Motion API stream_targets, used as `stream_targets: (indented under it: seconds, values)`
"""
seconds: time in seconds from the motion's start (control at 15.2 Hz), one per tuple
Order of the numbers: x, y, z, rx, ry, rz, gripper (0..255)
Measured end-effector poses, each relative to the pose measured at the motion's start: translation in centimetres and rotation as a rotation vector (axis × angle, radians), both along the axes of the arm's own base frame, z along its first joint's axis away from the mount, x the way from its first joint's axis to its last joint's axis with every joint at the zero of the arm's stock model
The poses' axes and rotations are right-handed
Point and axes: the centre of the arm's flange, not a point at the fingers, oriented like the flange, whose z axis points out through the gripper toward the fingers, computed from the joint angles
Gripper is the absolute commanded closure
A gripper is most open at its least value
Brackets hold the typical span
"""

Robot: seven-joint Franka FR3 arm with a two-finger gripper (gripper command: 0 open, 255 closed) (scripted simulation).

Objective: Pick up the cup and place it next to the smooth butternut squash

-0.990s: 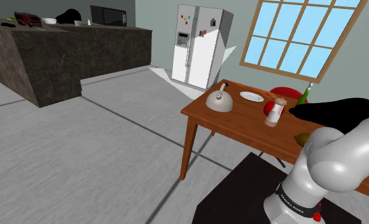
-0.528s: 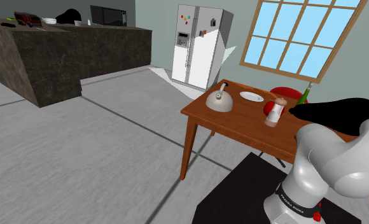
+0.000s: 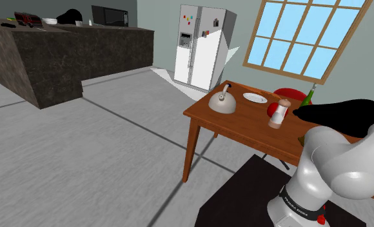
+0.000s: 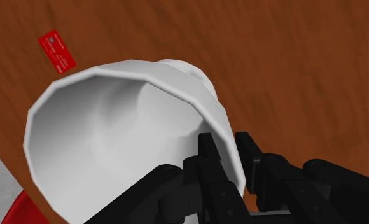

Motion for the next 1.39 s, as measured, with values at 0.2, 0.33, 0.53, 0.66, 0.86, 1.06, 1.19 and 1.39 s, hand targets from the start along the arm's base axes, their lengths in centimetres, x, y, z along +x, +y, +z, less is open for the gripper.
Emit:
stream_targets:
  seconds: [0.2, 0.33, 0.53, 0.66, 0.86, 1.06, 1.19, 1.39]
  values:
    - [0.0, 0.2, -1.6, 0.0, 0.0, 0.0, 255]
    - [0.1, 0.2, -2.6, 0.0, 0.0, 0.0, 255]
    - [0.1, -0.1, -4.2, 0.0, 0.0, 0.0, 255]
    - [0.1, 0.0, -5.3, 0.0, 0.0, 0.0, 255]
    - [0.0, 0.0, -6.9, 0.0, 0.0, 0.0, 255]
    - [0.2, 0.1, -8.4, 0.0, 0.0, 0.0, 255]
    - [0.0, 0.0, -9.4, 0.0, 0.0, 0.0, 255]
    - [0.1, 0.1, -11.1, 0.0, 0.0, 0.0, 255]
